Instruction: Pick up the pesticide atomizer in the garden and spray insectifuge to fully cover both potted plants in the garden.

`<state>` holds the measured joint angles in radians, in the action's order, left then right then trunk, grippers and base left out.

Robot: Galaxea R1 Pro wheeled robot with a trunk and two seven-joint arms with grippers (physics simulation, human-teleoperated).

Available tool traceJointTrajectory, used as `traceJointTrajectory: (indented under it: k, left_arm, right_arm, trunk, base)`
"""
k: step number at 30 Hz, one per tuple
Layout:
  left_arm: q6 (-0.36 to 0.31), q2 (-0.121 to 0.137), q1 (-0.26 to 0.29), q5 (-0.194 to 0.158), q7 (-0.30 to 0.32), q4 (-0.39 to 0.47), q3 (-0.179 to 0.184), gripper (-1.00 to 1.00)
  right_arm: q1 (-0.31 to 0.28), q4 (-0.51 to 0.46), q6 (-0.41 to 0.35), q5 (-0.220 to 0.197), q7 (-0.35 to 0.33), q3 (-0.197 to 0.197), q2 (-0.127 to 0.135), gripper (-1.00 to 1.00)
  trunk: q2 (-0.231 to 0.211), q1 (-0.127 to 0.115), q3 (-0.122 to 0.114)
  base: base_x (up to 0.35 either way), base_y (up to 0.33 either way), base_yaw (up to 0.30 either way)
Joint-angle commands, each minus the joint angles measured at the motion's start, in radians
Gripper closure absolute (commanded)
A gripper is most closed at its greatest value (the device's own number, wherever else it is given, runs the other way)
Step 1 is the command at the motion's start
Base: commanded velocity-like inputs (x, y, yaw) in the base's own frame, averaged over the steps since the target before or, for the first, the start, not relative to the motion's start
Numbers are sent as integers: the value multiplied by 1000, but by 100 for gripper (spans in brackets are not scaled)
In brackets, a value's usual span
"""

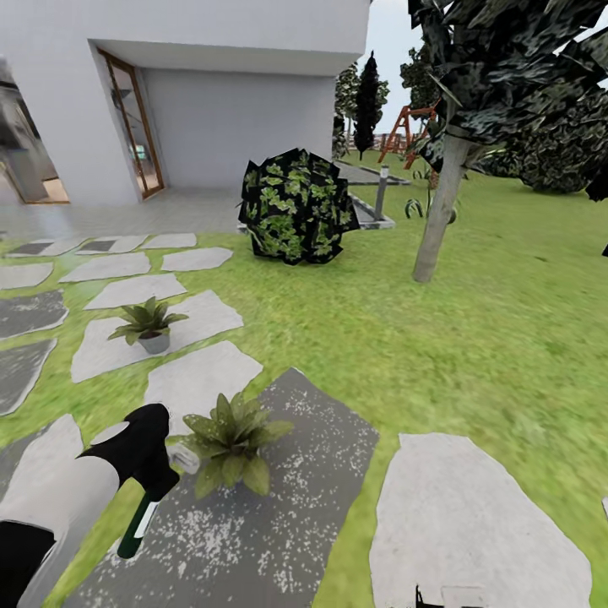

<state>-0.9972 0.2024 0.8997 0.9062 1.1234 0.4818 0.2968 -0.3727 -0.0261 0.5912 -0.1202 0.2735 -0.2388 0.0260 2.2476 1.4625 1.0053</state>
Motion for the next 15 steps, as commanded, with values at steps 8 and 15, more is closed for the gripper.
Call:
traceJointTrajectory:
  k: [8,15]
  left_arm:
    - [-5,7,-8,8,3,1,-4,100]
    - [-4,5,-17,8,4,-1,-6,100]
  right_arm:
    - [0,-1,2,-10,1,-9,0,-100]
    - [0,0,1,-3,0,-10,7,-100]
  trunk:
    - [0,-1,1]
    - [0,-1,1]
  base:
    - [52,-214,197]
    - [13,-13,5]
